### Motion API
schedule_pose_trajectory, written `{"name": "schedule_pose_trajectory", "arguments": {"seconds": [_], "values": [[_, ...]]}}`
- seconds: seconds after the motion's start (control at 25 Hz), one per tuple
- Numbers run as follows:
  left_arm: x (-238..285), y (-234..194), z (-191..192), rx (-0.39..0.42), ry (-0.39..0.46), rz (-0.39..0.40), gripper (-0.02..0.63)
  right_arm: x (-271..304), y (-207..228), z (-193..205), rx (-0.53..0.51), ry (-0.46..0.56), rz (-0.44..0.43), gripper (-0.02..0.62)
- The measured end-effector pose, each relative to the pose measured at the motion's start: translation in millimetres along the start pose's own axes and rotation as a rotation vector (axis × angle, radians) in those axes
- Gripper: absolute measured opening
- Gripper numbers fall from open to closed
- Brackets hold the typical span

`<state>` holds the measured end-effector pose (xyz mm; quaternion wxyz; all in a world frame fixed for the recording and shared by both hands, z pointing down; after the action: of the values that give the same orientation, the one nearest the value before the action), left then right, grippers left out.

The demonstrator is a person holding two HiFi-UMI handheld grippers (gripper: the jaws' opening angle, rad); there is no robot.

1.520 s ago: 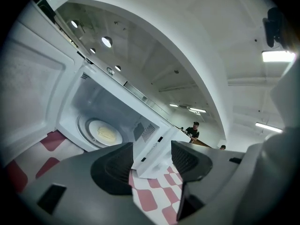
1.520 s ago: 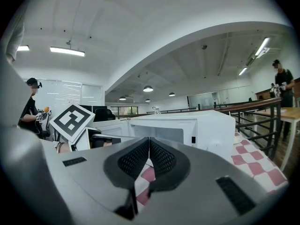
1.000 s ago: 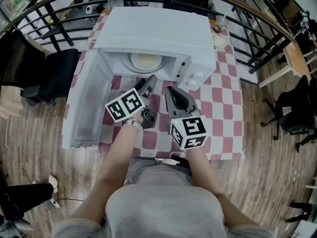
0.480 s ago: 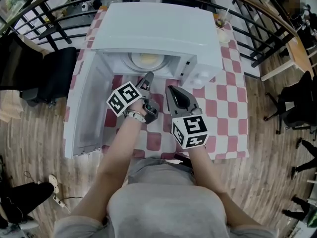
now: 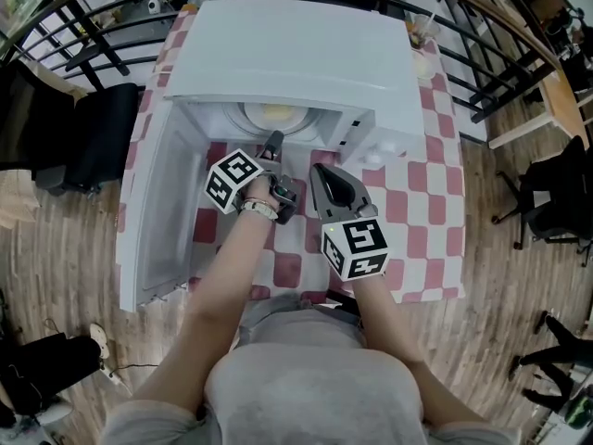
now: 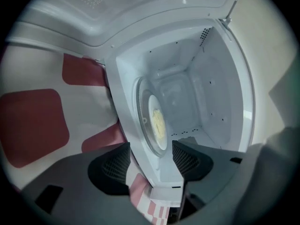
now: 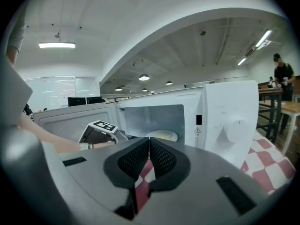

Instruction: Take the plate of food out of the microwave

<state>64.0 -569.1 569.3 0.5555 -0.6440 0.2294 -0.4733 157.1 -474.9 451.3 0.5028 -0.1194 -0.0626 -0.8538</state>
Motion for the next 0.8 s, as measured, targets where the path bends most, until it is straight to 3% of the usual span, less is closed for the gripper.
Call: {"name": "schedule_pose_trajectory", "arguments": {"seconds": [0.24, 0.8], "values": [[11.8, -14.7, -4.8, -0.075, 0.043, -0.075, 0.307, 8.5, 1.1, 12.2, 0.008, -0.037, -0.011, 0.026], [32.1, -27.2, -16.9, -0.175, 0.119, -0.212, 0.313, 16.0, 5.3, 25.8, 0.02, -0.076, -0.009, 0.026]]}}
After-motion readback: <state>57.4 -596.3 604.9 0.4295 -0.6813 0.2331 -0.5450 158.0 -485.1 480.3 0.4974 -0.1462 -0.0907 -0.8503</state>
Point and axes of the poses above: the fingertips, and each gripper's own axes: x forward along the fingers, y to its right, z out of its underside, the point moved 1 cm from there along -x, backward along the fingers, and after that the axes turned 7 degrees about -x, right-handed, at the moved point
